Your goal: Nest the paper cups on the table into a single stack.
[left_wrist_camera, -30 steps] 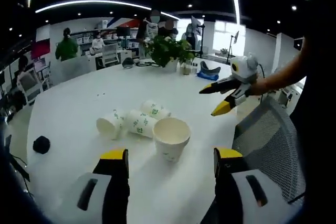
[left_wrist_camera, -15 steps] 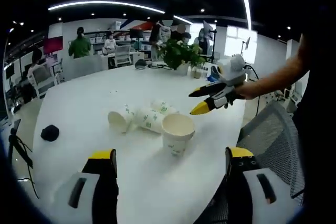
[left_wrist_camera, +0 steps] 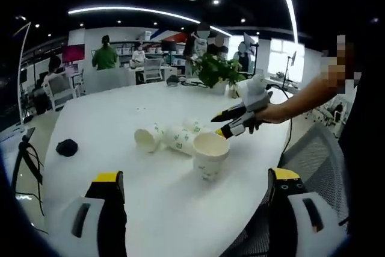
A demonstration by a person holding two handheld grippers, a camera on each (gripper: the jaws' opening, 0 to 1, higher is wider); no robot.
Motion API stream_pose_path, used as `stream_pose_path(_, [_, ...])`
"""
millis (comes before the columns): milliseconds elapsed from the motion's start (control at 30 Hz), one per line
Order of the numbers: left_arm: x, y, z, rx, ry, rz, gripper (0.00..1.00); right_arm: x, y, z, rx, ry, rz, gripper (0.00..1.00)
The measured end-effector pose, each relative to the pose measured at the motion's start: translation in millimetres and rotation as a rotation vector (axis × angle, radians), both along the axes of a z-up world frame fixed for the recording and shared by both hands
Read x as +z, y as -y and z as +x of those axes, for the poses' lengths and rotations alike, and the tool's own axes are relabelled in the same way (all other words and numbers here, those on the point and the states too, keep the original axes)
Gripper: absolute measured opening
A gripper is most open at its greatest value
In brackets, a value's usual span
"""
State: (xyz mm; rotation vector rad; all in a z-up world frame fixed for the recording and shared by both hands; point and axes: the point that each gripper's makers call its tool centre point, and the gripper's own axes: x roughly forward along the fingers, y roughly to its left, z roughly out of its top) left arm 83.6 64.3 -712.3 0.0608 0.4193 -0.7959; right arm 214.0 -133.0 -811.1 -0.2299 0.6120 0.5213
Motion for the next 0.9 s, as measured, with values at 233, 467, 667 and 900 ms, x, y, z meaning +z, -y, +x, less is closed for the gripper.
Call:
stream_pose_path(233, [-6.4,-4.2,-3.5,0.002,-0.020,0.025,0.99,-12.1,-5.5,3.7,0.024,-0.030,-0.045,0.60])
stream_pose_path(467, [-16.2,-4.7,-5.9,0.008,-0.048,0.042,0.96,-16.5,-1.8,6.4,0.018,-0.057,-0.075,0.52])
stream_pose_path(667, [-20.2,-8.5,-5.6,0.008,-0.055,0.057,0.94,-19.5,1.7,8.6,0.001,-0.070,-0.061,0.46])
stream_pose_path(900, [-24.5,-10.4,-7.9,0.018,-0.068,0.055,0.93,-19.2,6.0,8.7,-0.020,-0.078,-0.044,0.40])
